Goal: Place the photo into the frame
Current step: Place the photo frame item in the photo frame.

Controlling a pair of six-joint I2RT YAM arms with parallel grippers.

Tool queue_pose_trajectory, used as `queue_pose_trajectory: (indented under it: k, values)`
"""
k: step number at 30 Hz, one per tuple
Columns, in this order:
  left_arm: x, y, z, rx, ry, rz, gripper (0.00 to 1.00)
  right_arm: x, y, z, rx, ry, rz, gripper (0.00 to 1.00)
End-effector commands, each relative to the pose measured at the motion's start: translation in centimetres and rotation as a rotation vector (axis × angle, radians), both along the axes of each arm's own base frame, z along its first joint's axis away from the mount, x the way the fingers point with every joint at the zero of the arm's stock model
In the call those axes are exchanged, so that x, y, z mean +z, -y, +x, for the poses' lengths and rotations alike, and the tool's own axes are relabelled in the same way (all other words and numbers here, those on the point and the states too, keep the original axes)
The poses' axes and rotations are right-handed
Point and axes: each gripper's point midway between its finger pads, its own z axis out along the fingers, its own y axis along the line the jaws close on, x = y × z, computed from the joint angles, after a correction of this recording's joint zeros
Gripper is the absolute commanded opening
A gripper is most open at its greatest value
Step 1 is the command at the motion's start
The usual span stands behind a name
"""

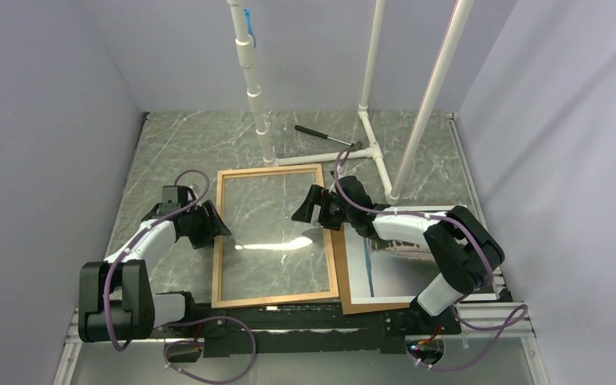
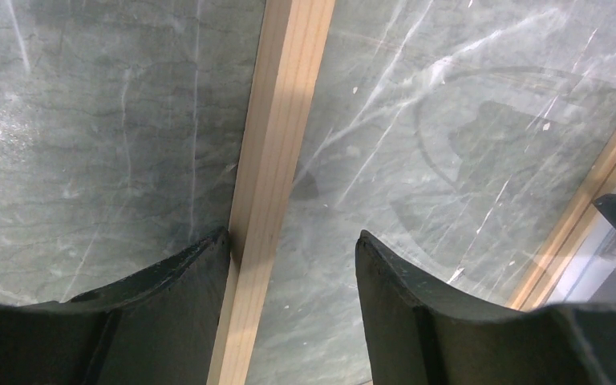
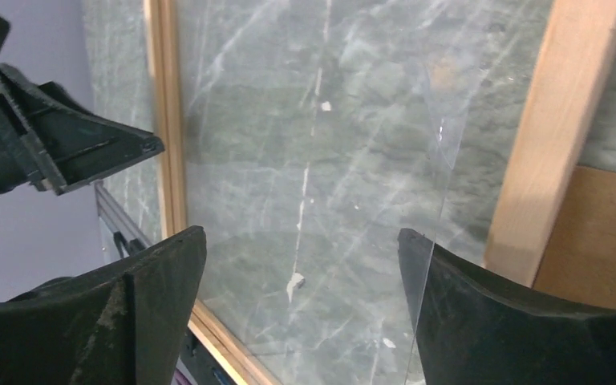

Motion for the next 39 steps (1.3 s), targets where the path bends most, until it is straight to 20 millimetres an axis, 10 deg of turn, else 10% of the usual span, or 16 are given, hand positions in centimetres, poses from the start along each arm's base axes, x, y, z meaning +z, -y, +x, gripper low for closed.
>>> queue_pose_trajectory:
  k: [1,24,39]
  values:
    - [0.7,0.9,0.7,-0.024,0.036,-0.04,0.62,0.8,0.7,1.3,-0.048,0.043,-0.074,0.96]
    - [2.0,0.1,1.1,0.0,0.057,0.003,0.65,2.1,4.4,2.2,-0.146,0.096,-0.28,1.0]
    - [11.3,-1.7,1.7,0.021,0.263,0.116,0.71,-1.8,6.9,0.5,-0.147,0.024,-0.408,0.88]
